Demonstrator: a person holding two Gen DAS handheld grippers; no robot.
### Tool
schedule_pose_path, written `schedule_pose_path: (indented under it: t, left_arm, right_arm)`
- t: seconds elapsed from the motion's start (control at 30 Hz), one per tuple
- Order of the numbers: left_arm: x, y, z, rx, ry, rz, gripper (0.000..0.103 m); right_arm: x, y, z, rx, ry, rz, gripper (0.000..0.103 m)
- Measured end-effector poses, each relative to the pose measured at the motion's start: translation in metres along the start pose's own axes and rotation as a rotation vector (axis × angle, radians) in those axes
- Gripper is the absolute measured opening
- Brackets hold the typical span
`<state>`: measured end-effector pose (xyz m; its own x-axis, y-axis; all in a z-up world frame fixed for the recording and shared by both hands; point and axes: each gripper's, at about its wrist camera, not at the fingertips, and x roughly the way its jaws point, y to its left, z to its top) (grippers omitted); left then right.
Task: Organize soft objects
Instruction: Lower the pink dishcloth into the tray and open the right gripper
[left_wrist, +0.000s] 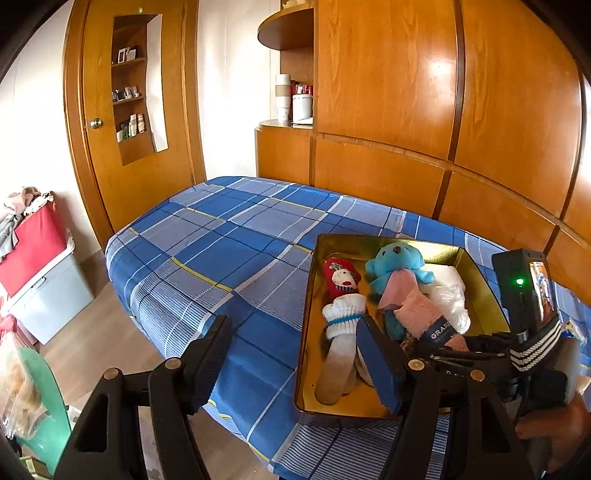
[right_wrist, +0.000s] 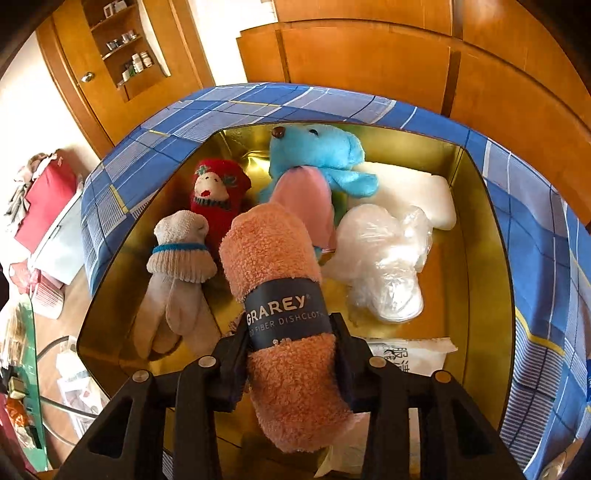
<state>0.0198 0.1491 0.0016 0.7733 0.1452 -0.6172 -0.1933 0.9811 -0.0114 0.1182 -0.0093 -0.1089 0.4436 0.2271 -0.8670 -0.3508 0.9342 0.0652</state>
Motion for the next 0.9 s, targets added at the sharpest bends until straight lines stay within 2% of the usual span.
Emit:
schedule_pose_path:
  t: [0.6, 0.9]
  left_arm:
    - [0.003, -0.003, -0.001, 0.005, 0.01, -0.001, 0.072]
    - [0.003, -0.004, -0.003, 0.005, 0.014, 0.002, 0.072]
  right_arm:
    - [-0.021, -0.002, -0.008, 0.016, -0.046, 0.048, 0.043]
    - [-0.049, -0.014, -0.018, 0.051, -0.097, 0.088, 0.043]
